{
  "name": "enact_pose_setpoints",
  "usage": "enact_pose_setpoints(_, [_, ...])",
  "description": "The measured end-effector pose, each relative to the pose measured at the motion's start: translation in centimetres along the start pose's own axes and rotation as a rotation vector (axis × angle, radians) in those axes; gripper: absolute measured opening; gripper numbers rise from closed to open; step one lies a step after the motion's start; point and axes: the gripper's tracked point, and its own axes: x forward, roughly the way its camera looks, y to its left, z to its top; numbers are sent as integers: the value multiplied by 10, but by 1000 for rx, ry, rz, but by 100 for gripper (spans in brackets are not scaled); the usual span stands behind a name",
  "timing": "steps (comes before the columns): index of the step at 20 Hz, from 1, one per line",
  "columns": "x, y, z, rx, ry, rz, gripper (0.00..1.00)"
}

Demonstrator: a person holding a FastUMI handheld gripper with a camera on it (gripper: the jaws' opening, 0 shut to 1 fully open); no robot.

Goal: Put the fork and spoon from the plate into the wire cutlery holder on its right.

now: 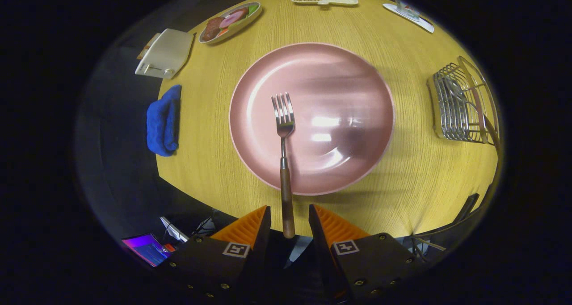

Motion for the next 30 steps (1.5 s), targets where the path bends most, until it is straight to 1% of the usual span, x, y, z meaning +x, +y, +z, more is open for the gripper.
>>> enact_pose_setpoints(6, [26,-2,-10,-42,53,-39,53])
enact_pose_setpoints(7, [31,-1,-10,-28,44,-42,53])
enact_pose_setpoints(8, [29,-2,-10,-28,58,-56,13])
enact_pose_setpoints(9, [27,0,-12,-34,64,-55,17])
enact_pose_setpoints(10, [28,-2,-12,-43,58,-70,17])
enact_pose_setpoints(11, [41,-5,-11,-51,43,-82,17])
enact_pose_setpoints(12, [28,-4,-13,-70,57,-101,7])
enact_pose_setpoints(15, [23,-4,-11,-72,60,-84,7])
enact_pose_setpoints(22, [14,-1,-9,-70,10,-69,7])
enact_pose_setpoints(28, [-5,5,-5,-58,-43,-28,7])
enact_pose_setpoints(30, [-11,7,-5,-34,-51,-5,7])
